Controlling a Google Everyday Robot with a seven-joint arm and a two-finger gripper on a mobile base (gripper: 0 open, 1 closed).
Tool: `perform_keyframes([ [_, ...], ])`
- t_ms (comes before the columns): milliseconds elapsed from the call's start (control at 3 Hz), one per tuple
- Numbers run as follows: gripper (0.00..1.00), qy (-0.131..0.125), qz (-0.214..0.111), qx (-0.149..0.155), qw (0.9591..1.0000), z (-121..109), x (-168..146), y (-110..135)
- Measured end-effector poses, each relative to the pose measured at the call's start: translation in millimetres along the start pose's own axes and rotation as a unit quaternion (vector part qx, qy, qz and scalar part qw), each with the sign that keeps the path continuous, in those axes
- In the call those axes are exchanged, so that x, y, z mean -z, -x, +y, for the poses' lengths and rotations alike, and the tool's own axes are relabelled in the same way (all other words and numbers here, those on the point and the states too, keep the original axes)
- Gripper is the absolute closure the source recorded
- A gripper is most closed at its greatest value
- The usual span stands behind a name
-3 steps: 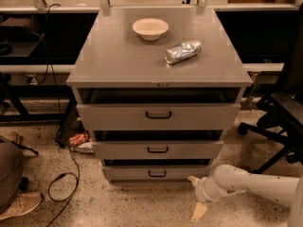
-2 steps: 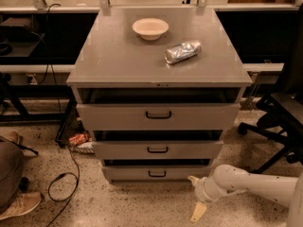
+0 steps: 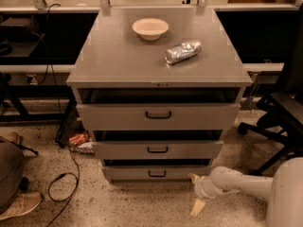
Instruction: Open bottom drawer
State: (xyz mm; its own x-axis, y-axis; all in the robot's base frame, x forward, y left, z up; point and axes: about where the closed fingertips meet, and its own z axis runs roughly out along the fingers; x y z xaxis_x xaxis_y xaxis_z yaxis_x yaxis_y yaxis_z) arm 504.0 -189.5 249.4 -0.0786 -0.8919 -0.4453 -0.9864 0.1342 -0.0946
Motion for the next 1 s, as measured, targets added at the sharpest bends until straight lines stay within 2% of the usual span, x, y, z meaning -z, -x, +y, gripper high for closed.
perform_keyframes([
  [333,0.0,-0.025,0.001,0.011,0.9996,-23.5,-23.8,-14.4],
  [1000,0.0,-0.071,0.018,0.04,0.9965,-62.6,-37.5,-19.2],
])
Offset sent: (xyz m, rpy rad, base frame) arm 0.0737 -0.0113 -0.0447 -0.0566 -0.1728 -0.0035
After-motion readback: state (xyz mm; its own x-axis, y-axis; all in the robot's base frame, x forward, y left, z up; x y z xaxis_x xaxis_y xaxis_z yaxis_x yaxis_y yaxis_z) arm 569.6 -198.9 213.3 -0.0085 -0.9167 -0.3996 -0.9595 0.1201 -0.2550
